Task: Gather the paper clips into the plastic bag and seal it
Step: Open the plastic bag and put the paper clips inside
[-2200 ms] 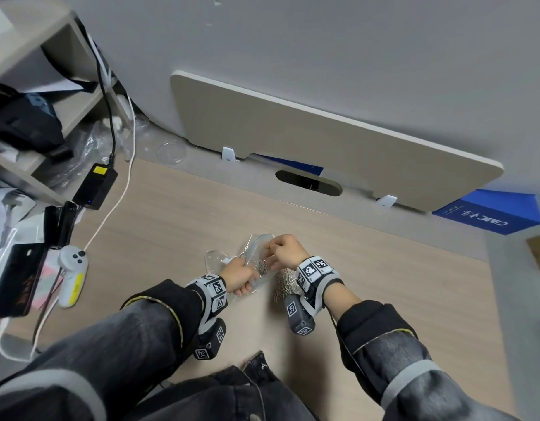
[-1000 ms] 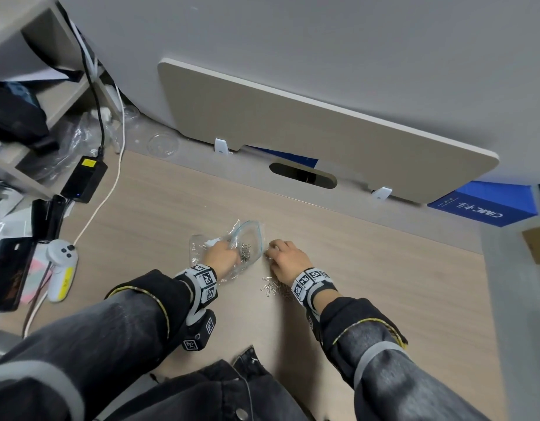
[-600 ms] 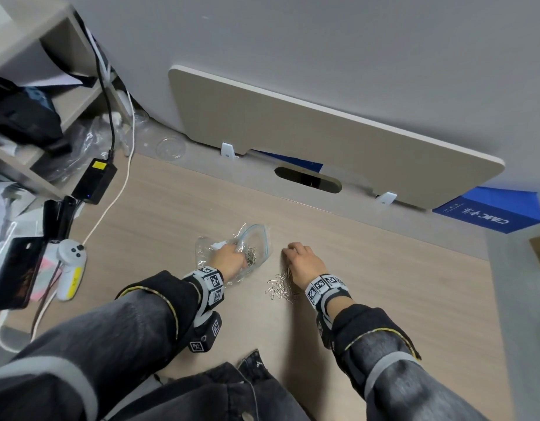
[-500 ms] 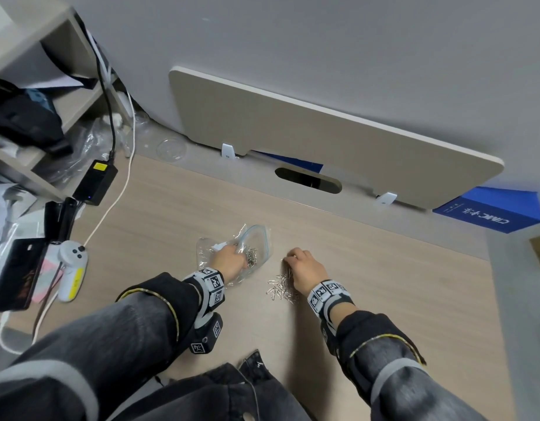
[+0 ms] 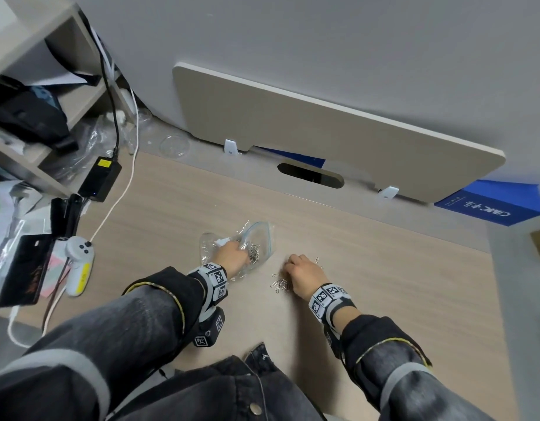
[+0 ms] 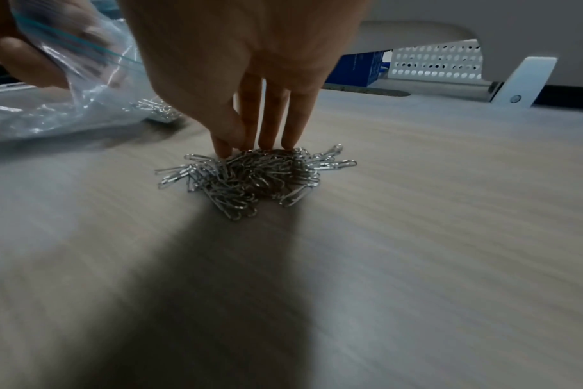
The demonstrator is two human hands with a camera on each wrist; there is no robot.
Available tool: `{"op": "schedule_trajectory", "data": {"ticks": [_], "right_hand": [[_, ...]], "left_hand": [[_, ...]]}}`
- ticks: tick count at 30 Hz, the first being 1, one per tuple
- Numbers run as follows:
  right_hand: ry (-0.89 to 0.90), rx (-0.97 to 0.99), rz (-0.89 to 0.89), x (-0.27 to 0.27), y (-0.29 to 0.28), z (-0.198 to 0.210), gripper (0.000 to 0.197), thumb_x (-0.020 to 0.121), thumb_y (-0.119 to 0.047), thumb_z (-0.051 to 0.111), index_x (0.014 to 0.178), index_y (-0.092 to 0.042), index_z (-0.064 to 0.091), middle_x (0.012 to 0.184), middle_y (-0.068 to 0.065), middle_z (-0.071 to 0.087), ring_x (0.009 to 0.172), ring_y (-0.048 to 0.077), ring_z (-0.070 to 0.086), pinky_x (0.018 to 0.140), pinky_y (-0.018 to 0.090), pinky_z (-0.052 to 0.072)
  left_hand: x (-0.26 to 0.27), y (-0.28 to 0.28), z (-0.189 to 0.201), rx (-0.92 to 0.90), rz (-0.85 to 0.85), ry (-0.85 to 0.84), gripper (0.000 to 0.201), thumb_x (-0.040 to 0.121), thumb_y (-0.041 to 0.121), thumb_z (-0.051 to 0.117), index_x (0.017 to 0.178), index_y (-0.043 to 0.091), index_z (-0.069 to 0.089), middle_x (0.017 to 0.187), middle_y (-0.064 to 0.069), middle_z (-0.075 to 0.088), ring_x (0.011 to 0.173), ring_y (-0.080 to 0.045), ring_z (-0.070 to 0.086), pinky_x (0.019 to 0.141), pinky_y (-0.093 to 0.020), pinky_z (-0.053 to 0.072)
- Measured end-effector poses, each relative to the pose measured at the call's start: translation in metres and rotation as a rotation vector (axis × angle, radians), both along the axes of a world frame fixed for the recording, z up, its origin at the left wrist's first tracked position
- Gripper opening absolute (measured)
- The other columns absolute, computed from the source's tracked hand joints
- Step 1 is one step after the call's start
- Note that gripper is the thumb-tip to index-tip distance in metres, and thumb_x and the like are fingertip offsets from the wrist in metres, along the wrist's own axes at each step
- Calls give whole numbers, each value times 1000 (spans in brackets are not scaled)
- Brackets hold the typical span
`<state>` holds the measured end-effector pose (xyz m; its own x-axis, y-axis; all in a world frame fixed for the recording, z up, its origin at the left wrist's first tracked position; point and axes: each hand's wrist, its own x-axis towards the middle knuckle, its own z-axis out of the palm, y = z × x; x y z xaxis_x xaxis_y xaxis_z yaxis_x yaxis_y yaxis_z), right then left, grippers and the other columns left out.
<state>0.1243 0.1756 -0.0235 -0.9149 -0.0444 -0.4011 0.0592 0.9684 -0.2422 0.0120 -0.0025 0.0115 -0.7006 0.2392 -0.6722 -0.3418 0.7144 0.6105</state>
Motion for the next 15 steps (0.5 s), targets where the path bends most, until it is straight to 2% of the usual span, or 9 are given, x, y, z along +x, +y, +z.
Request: {"op": "schedule_trajectory", "data": {"ticks": [3,6,8,10,13,15], "right_hand": [[57,27,42,7,4,0,33,69,3,56,99,-6,66,104,12,59,95,35,54,71,42,47],[57,53,177,10,-10,-2,30,59,-5,69,88,-12,64,94,8,59,81,31,58,59,35,47],[34,50,260,11,-25,-6,36,56,-16,77,89,-14,63,98,6,59,81,28,58,60,33,48],[11,49,289,12,-33,-8,42,52,-22,81,89,-14,64,98,6,60,82,26,59,62,31,48],[23,93,279,17,-25,-5,43,43,-24,82,79,-12,63,87,6,60,75,26,60,60,30,49],[69,97,237,22,-13,-3,36,43,-19,79,73,-11,62,82,7,59,72,28,60,57,29,50]], "left_hand": [[2,-1,0,-10,-16,1,20,81,11,48,88,8,67,70,-7,59,72,-29,59,65,-32,49],[4,0,-2,-36,-38,19,19,82,13,50,92,9,66,77,-9,60,78,-30,57,67,-30,43],[6,2,-3,-26,-49,21,18,82,12,50,90,10,66,80,-11,62,78,-30,58,68,-30,44],[7,3,-5,-11,-53,16,14,82,12,50,83,12,64,74,-7,60,75,-30,58,64,-29,43],[8,4,-7,-20,-72,20,13,82,12,51,81,13,64,68,-5,58,70,-28,57,61,-28,42],[9,6,-9,-8,-68,4,11,81,12,51,77,15,61,70,-7,60,66,-28,57,58,-28,44]]}}
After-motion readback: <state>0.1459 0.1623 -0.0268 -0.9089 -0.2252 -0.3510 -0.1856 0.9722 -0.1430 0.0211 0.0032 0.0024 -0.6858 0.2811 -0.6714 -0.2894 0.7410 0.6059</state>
